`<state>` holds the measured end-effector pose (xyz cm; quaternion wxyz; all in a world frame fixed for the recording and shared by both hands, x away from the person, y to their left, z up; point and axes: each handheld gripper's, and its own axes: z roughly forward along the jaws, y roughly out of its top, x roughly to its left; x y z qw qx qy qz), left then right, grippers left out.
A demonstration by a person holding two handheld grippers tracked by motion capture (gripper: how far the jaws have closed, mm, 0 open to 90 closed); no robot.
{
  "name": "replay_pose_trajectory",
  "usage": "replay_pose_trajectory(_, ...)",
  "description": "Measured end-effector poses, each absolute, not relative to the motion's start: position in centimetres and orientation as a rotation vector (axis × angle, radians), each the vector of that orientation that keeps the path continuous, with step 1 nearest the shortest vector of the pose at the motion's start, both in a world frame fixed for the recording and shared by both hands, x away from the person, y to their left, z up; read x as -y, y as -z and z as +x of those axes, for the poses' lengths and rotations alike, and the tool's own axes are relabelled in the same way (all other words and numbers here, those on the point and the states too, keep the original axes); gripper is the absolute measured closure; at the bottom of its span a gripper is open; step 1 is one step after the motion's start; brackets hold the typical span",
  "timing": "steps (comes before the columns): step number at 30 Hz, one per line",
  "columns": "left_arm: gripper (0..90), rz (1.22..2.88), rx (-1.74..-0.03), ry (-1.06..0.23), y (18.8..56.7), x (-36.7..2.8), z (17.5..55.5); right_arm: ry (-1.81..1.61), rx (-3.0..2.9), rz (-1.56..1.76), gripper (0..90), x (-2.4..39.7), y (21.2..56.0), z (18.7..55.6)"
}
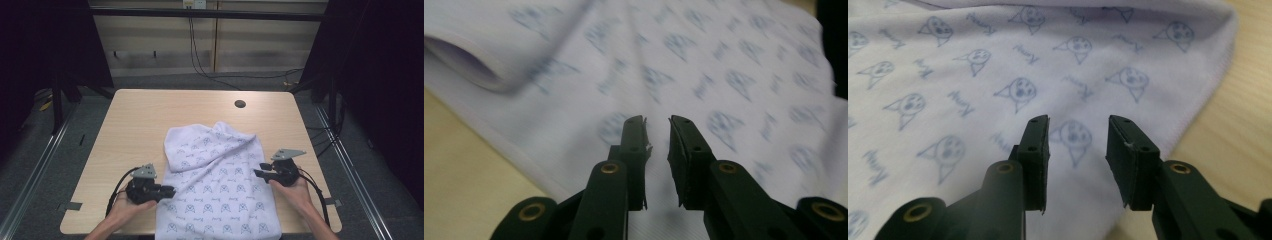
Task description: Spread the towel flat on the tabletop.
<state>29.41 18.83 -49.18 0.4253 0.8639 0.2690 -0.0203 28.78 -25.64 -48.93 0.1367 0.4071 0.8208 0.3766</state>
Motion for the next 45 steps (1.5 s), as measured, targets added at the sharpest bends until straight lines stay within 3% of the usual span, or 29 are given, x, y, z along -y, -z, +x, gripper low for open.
replay_pose_trajectory(5, 71.5, 2.112, -0.772, -0.007, 50.1, -18.5, 33.0, -1.081, -2.397, 1.179, 52.8, 24.3, 49.9, 31.0)
replay_pose_trajectory(8, 66.3, 2.139, -0.771, -0.046, 50.2, -18.2, 33.5, -1.034, -2.396, 1.145, 55.4, 24.2, 50.4, 31.0)
replay_pose_trajectory(11, 67.4, 2.162, -0.760, -0.079, 50.4, -17.9, 33.1, -1.003, -2.402, 1.162, 72.0, 24.4, 50.1, 30.3)
replay_pose_trajectory(13, 73.1, 2.187, -0.739, -0.104, 50.3, -17.9, 32.6, -0.989, -2.410, 1.168, 82.3, 24.7, 50.0, 29.3)
replay_pose_trajectory(16, 80.8, 2.199, -0.707, -0.078, 50.3, -18.0, 31.7, -0.987, -2.439, 1.174, 84.8, 25.4, 49.8, 27.3)
replay_pose_trajectory(19, 88.1, 2.209, -0.662, -0.006, 50.3, -17.9, 30.9, -1.015, -2.474, 1.167, 85.4, 26.4, 49.7, 25.4)
replay_pose_trajectory(29, 88.4, 2.248, -0.606, 0.075, 49.9, -17.9, 27.5, -1.027, -2.557, 1.123, 83.7, 26.7, 49.3, 20.9)
replay_pose_trajectory(33, 86.6, 2.276, -0.590, 0.099, 49.6, -18.4, 25.6, -1.007, -2.609, 1.069, 78.6, 26.4, 48.9, 18.8)
replay_pose_trajectory(35, 73.8, 2.244, -0.576, 0.100, 49.2, -19.1, 25.2, -1.068, -2.587, 1.068, 73.4, 26.6, 48.6, 18.8)
replay_pose_trajectory(40, 72.6, 2.128, -0.643, 0.048, 48.3, -20.5, 27.0, -1.152, -2.495, 1.094, 72.5, 27.0, 47.7, 20.4)
replay_pose_trajectory(45, 74.5, 2.117, -0.667, -0.020, 48.0, -18.9, 30.0, -1.196, -2.397, 1.130, 74.5, 27.3, 46.7, 24.1)
